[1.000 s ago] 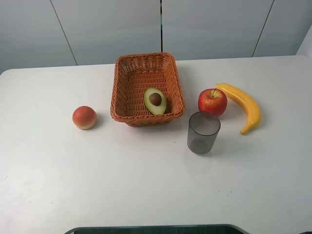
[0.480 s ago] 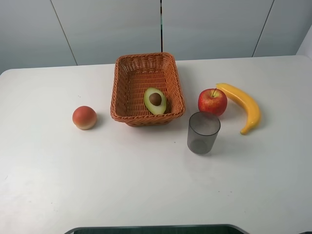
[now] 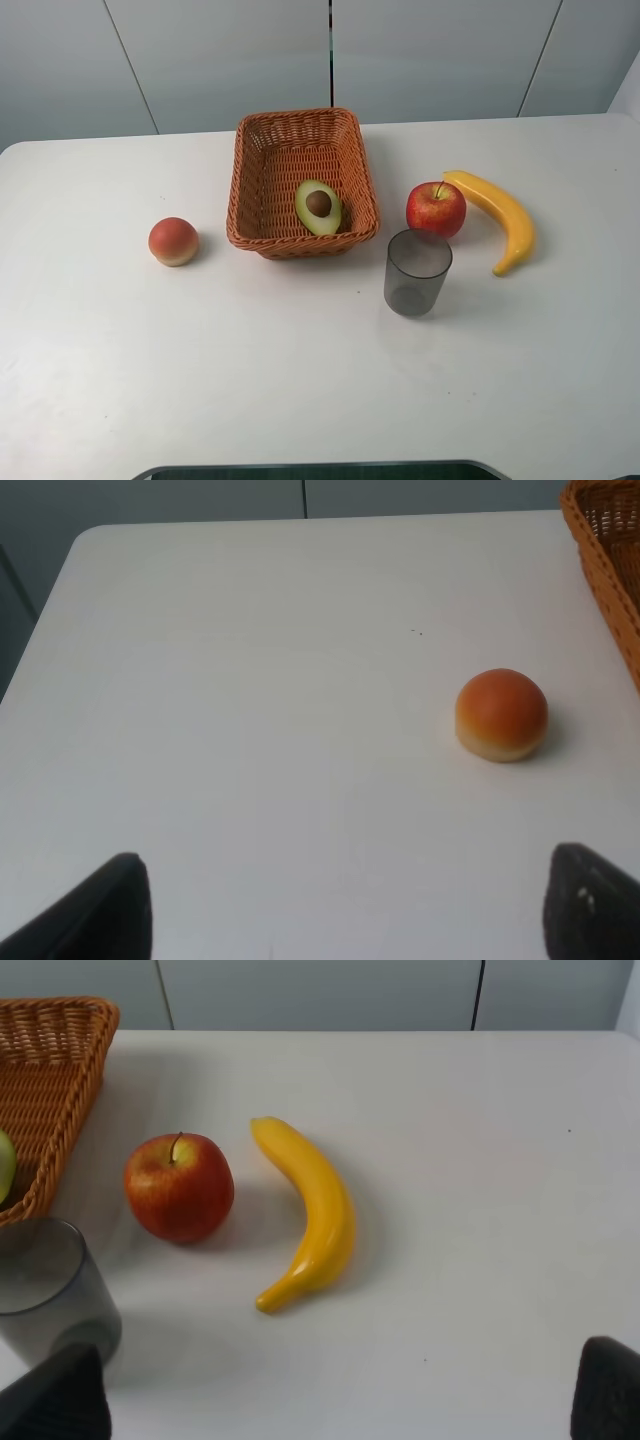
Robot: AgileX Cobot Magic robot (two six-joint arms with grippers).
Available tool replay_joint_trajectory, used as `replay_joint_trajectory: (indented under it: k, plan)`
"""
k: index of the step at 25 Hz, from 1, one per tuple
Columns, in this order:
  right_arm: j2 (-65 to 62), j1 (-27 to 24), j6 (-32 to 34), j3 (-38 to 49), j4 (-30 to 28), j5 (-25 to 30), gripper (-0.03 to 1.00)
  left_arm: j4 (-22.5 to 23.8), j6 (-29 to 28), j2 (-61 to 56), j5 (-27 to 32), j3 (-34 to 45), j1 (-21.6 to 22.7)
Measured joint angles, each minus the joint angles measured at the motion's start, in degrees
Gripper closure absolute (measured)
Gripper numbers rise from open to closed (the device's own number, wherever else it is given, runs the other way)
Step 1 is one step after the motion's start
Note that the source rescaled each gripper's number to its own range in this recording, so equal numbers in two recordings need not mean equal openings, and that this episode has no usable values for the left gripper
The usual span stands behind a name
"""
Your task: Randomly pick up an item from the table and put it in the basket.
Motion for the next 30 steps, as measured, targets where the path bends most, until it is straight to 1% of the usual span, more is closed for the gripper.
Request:
replay_joint_trajectory:
  k: [19, 22, 30]
  plan:
    - [0.0, 0.0, -0.1, 0.0, 0.0, 0.0, -0.03, 0.0, 0.0, 0.0, 0.0, 0.0, 0.0]
    - [0.0, 0.0, -0.74, 0.0, 0.92, 0.0, -0.03, 0.0, 0.0, 0.0, 0.0, 0.0, 0.0]
    - [0.0, 0.0, -1.06, 0.0, 1.15, 0.0, -0.03, 0.0, 0.0, 0.0, 0.0, 0.0, 0.0]
